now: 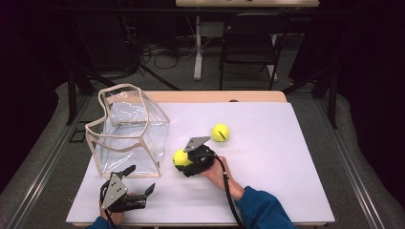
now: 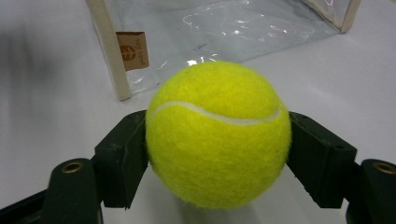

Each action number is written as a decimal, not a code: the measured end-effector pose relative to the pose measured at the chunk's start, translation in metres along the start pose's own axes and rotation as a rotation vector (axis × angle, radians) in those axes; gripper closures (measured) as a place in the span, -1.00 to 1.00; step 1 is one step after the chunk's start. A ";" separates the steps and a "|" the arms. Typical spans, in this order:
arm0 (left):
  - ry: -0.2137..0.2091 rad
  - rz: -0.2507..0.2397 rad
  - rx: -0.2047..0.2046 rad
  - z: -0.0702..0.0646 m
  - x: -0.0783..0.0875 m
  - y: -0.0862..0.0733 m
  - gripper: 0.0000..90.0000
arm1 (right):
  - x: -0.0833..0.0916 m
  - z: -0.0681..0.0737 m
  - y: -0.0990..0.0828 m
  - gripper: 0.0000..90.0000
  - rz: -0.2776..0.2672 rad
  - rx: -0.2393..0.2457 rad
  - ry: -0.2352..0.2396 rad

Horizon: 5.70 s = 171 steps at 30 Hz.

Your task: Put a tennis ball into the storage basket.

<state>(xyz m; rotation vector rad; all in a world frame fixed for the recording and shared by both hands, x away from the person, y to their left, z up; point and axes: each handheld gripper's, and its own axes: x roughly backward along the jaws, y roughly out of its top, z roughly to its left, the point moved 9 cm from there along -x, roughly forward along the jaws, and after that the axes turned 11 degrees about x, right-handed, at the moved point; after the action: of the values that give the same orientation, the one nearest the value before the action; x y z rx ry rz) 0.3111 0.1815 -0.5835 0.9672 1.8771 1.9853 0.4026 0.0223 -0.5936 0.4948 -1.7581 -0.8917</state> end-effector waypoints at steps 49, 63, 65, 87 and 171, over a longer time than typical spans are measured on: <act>-0.002 -0.005 0.008 0.000 0.000 0.000 -0.78 | 0.017 -0.008 0.006 -0.42 -0.031 0.020 -0.055; -0.003 -0.007 0.010 0.000 0.001 0.001 -0.78 | 0.022 -0.011 0.009 -0.42 -0.038 0.012 -0.061; -0.003 -0.010 0.012 0.000 0.001 0.001 -0.78 | 0.023 -0.011 0.010 -0.42 -0.042 0.010 -0.060; -0.002 -0.009 0.011 0.000 0.001 0.001 -0.78 | 0.030 -0.014 0.018 -0.42 -0.046 0.000 -0.064; -0.004 -0.016 0.010 0.000 0.002 0.002 -0.78 | 0.054 -0.049 0.052 -0.41 -0.020 0.014 -0.066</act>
<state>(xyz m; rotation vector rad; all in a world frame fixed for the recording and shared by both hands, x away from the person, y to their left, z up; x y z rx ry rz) 0.3098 0.1821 -0.5813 0.9547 1.8887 1.9653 0.4335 0.0020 -0.5122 0.4977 -1.8231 -0.9196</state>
